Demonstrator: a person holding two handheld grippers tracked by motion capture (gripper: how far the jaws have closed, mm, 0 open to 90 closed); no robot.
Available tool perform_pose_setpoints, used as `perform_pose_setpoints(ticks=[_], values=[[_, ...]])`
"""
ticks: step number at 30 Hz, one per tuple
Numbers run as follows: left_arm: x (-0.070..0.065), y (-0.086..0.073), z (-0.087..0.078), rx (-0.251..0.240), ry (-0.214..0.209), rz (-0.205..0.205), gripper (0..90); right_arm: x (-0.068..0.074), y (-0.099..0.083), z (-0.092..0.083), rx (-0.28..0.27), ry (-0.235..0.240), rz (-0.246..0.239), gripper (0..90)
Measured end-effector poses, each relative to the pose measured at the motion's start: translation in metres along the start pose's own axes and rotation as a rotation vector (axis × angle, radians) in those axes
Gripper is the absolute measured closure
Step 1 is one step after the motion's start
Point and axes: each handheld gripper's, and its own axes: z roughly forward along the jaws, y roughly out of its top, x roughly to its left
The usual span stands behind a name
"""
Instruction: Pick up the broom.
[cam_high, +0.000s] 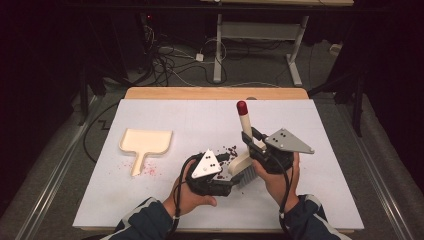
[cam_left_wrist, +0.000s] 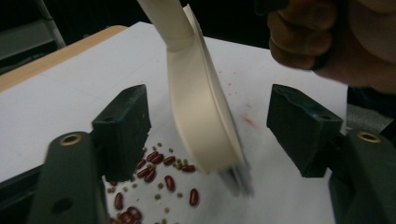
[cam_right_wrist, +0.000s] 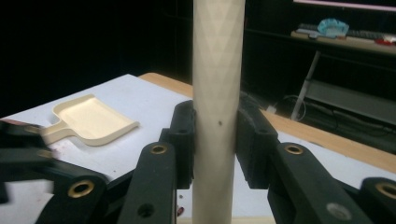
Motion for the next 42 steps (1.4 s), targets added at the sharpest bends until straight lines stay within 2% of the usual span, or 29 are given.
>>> perform_pose_setpoints(ticks=[3, 6, 7, 8, 10, 12, 13, 14, 15, 16, 18, 19, 20, 21, 22, 23, 27, 29, 30, 31, 32, 33, 34, 35, 36, 38, 40, 42], values=[[0.001, -0.001, 0.008, 0.004, 0.002, -0.010, 36.5, 0.011, -0.001, -0.003, -0.018, 0.010, -0.016, 70.8], [0.003, -0.003, 0.010, -0.001, 0.001, -0.024, 48.4, 0.017, -0.001, -0.006, -0.028, 0.031, -0.029, 70.7], [0.007, -0.004, 0.007, -0.012, -0.030, -0.029, 51.7, 0.019, 0.000, -0.007, -0.025, 0.039, -0.028, 70.7], [0.007, -0.005, 0.006, -0.010, -0.021, -0.019, 56.0, 0.019, 0.000, -0.008, -0.029, 0.044, -0.030, 70.6], [0.008, -0.005, 0.004, 0.006, -0.009, -0.009, 58.6, 0.019, 0.000, -0.010, -0.029, 0.052, -0.023, 70.4], [0.010, -0.005, 0.003, 0.011, -0.019, -0.008, 61.6, 0.017, 0.001, -0.011, -0.025, 0.064, -0.019, 70.3], [0.011, -0.005, 0.002, 0.020, -0.017, -0.001, 62.7, 0.013, 0.000, -0.015, -0.028, 0.098, -0.008, 69.7], [0.014, -0.006, -0.003, 0.039, -0.006, 0.020, 63.8, 0.011, 0.000, -0.017, -0.022, 0.115, -0.018, 68.7], [0.014, -0.006, -0.003, 0.039, -0.006, 0.020, 65.7, 0.009, 0.001, -0.019, -0.019, 0.141, -0.026, 66.7], [0.018, -0.006, -0.008, 0.060, -0.029, 0.045, 65.7, 0.005, 0.001, -0.022, -0.026, 0.173, -0.028, 63.4], [0.018, -0.007, -0.013, 0.078, -0.049, 0.082, 65.8, -0.002, 0.002, -0.026, -0.020, 0.231, -0.053, 62.9], [0.018, -0.007, -0.013, 0.078, -0.049, 0.082, 65.8, -0.006, 0.001, -0.029, -0.017, 0.260, -0.062, 59.0], [0.016, -0.007, -0.018, 0.099, -0.062, 0.124, 65.8, -0.010, 0.001, -0.031, -0.025, 0.301, -0.078, 55.8], [0.016, -0.007, -0.018, 0.099, -0.062, 0.124, 65.8, -0.014, 0.001, -0.034, -0.025, 0.328, -0.093, 52.2], [0.015, -0.007, -0.021, 0.107, -0.070, 0.137, 65.8, -0.017, 0.001, -0.035, -0.005, 0.361, -0.117, 49.3], [0.016, -0.008, -0.025, 0.117, -0.103, 0.154, 65.8, -0.020, 0.001, -0.037, 0.020, 0.389, -0.141, 46.6], [0.016, -0.010, -0.030, 0.129, -0.131, 0.170, 65.8, -0.027, -0.007, -0.039, 0.125, 0.509, -0.236, 41.1], [0.016, -0.013, -0.032, 0.142, -0.166, 0.182, 65.7, -0.024, -0.015, -0.035, 0.191, 0.555, -0.295, 39.5], [0.016, -0.013, -0.032, 0.142, -0.166, 0.182, 65.8, -0.021, -0.020, -0.032, 0.216, 0.566, -0.319, 38.6], [0.016, -0.014, -0.033, 0.144, -0.190, 0.186, 65.8, -0.019, -0.025, -0.027, 0.246, 0.588, -0.333, 37.6], [0.016, -0.014, -0.033, 0.144, -0.190, 0.186, 65.7, -0.016, -0.029, -0.022, 0.274, 0.606, -0.346, 36.5], [0.015, -0.014, -0.033, 0.143, -0.220, 0.197, 65.7, -0.012, -0.033, -0.017, 0.292, 0.613, -0.363, 36.8], [0.015, -0.014, -0.033, 0.143, -0.220, 0.197, 65.7, -0.012, -0.033, -0.017, 0.292, 0.613, -0.363, 36.8], [0.014, -0.014, -0.033, 0.143, -0.232, 0.207, 65.7, -0.006, -0.040, -0.008, 0.323, 0.646, -0.378, 39.4], [0.011, -0.014, -0.032, 0.146, -0.266, 0.221, 65.7, -0.003, -0.043, -0.005, 0.335, 0.669, -0.385, 40.8], [0.010, -0.014, -0.031, 0.152, -0.275, 0.231, 65.6, 0.001, -0.046, -0.002, 0.348, 0.717, -0.404, 51.3], [0.009, -0.015, -0.030, 0.161, -0.282, 0.236, 65.5, 0.001, -0.047, -0.001, 0.334, 0.749, -0.389, 55.5], [0.010, -0.016, -0.029, 0.160, -0.296, 0.241, 65.0, -0.001, -0.047, -0.001, 0.343, 0.777, -0.377, 59.2]])
